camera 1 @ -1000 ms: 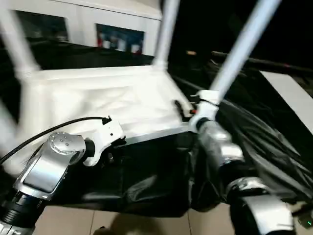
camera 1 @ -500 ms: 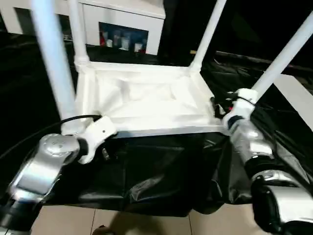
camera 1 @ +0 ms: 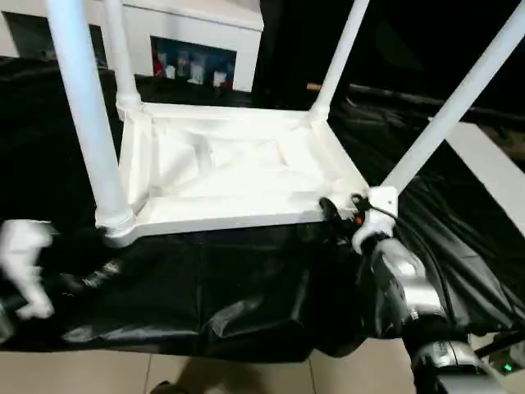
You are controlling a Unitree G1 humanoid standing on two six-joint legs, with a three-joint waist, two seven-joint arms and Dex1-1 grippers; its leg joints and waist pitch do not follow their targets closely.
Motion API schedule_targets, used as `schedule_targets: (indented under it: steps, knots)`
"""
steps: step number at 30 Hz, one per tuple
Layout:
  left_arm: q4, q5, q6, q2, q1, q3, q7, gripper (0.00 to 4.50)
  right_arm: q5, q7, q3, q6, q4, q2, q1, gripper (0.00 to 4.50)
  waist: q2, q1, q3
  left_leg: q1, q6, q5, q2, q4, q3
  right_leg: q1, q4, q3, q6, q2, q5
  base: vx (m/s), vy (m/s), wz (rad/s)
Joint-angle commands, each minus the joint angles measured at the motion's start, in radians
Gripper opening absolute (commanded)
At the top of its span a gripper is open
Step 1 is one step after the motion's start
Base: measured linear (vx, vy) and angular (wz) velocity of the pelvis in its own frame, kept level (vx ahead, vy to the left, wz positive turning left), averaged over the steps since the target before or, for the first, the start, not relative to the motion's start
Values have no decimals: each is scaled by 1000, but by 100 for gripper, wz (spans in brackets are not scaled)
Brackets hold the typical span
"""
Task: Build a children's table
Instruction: Rotate leg to tighten, then rotate table base
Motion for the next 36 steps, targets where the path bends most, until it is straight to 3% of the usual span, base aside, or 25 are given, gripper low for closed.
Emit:
schedule_targets:
  steps: [1,4,8,9,12,13,14,17,19,21,23,24,26,27,30,31,32,36]
  knots:
    - [-4,-41,-4,-13,-38,22,10,446,-12,-32,-15,10,-9,-8,20,381,44,-5,-41,39,-80,-494,15,-86,-17,-1,-95,38,-110,-58,-387,0,0,0]
    - [11,-53,-16,-36,-90,34,27,446,-35,-96,-20,39,6,-11,27,381,41,-8,-41,38,-90,-519,15,-87,-20,-1,-94,37,-112,-57,-391,0,0,0]
    - [67,-61,-73,-48,-164,8,58,446,-46,-157,-31,89,6,-13,35,381,35,-10,-43,33,-94,-504,11,-86,-22,6,-96,37,-98,-62,-412,0,0,0]
    - [74,-68,-80,-56,-187,0,63,446,-45,-156,-30,95,2,-10,38,381,37,-6,-44,36,-92,-494,11,-85,-21,4,-97,38,-95,-62,-405,0,0,0]
    - [77,-91,-66,-88,-255,-20,74,446,-48,-142,-15,104,11,-3,34,381,35,-5,-48,34,-89,-463,13,-85,-19,9,-88,37,-115,-61,-339,0,0,0]
    - [80,-92,-57,-99,-281,-32,78,446,-52,-136,-6,110,21,-1,28,381,39,-3,-49,38,-90,-454,14,-83,-17,6,-86,37,-123,-61,-310,0,0,0]
    - [82,-93,-53,-105,-295,-39,80,446,-55,-133,-2,113,27,0,24,381,38,-2,-50,34,-89,-437,13,-83,-17,11,-82,36,-128,-61,-289,0,0,0]
    - [111,-87,-25,-136,-357,-106,77,446,-78,-95,31,123,95,8,-19,381,38,-4,-53,32,-86,-397,12,-81,-14,15,-78,36,-132,-60,-255,0,0,0]
    - [112,-107,-5,-156,-376,-136,59,446,-94,-80,49,117,127,13,-43,381,48,-1,-55,33,-91,-363,12,-79,-13,17,-71,37,-147,-61,-198,0,0,0]
    - [85,-159,49,-169,-384,-154,48,446,-94,-72,48,118,144,18,-63,381,44,0,-57,33,-87,-339,12,-77,-10,20,-66,36,-157,-60,-156,0,0,0]
    - [38,-227,131,-171,-381,-182,12,446,-96,-59,51,118,162,19,-86,381,46,2,-57,34,-90,-330,12,-76,-8,20,-60,35,-167,-58,-134,0,0,0]
    - [17,-258,169,-169,-379,-195,-5,446,-97,-53,55,118,170,17,-97,381,52,4,-57,37,-95,-333,12,-76,-7,19,-61,34,-171,-56,-135,0,0,0]
    - [-12,-299,220,-160,-374,-210,-27,446,-101,-49,59,117,180,15,-108,381,52,7,-54,36,-101,-350,12,-78,-8,21,-62,34,-168,-56,-160,0,0,0]
    - [-62,-362,304,-141,-366,-238,-71,446,-109,-37,61,109,210,10,-134,381,48,6,-53,35,-103,-354,12,-78,-7,21,-64,34,-167,-56,-171,0,0,0]
    - [-145,-443,412,-90,-347,-297,-145,446,-120,-17,69,99,246,8,-167,381,47,-1,-52,31,-108,-362,10,-80,-10,24,-66,34,-163,-56,-216,0,0,0]
    - [-175,-468,448,-71,-342,-322,-166,446,-121,-10,72,98,252,10,-175,381,41,-4,-52,33,-107,-359,10,-77,-8,21,-66,34,-161,-55,-218,0,0,0]
    - [-196,-482,473,-61,-341,-344,-176,446,-124,-5,76,97,256,11,-182,381,41,-7,-53,28,-106,-348,10,-79,-9,27,-65,34,-157,-56,-221,0,0,0]
    - [-218,-456,493,-99,-389,-436,-173,446,-134,8,88,92,285,21,-220,381,40,-15,-52,29,-110,-330,12,-77,-7,25,-68,36,-151,-57,-222,0,0,0]
